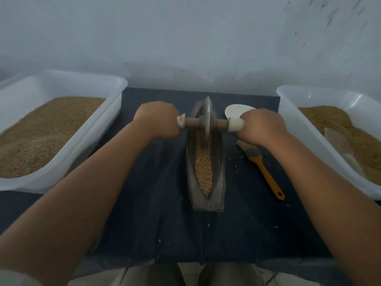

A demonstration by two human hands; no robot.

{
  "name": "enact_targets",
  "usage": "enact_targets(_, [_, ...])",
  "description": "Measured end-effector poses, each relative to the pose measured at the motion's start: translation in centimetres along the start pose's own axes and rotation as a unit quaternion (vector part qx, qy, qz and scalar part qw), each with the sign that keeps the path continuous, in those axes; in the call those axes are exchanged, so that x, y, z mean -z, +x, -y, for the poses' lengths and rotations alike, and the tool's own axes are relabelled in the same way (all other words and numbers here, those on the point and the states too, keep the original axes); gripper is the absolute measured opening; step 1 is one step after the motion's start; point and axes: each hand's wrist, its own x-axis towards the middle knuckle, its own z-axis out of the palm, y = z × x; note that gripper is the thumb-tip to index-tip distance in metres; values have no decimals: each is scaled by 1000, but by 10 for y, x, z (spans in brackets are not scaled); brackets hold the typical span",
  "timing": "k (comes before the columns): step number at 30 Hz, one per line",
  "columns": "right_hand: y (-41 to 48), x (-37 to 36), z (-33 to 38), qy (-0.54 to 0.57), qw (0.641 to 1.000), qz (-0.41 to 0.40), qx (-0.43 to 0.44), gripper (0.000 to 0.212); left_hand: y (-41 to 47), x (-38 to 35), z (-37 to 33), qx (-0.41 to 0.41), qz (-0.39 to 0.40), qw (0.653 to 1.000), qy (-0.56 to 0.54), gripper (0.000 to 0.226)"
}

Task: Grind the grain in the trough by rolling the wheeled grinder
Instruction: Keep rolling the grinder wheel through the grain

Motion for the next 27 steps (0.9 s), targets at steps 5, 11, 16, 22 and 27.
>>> enact_targets(5, [-61,16,-8,28,990,125,57,24,-76,-19,6,-56,1,998,2,25])
enact_targets(11, [-41,11,-2,5,997,71,42,18,-50,-16,4,-26,9,1000,10,23])
enact_targets(16, [-4,-2,7,10,1000,-23,4,18,2,3,-8,18,-52,998,45,38])
enact_targets(22, [-60,4,-9,49,990,131,17,20,-69,-6,-8,-52,-84,992,82,25])
enact_targets(27, [-75,7,-10,56,990,120,42,36,-79,-13,0,-59,-74,994,58,27])
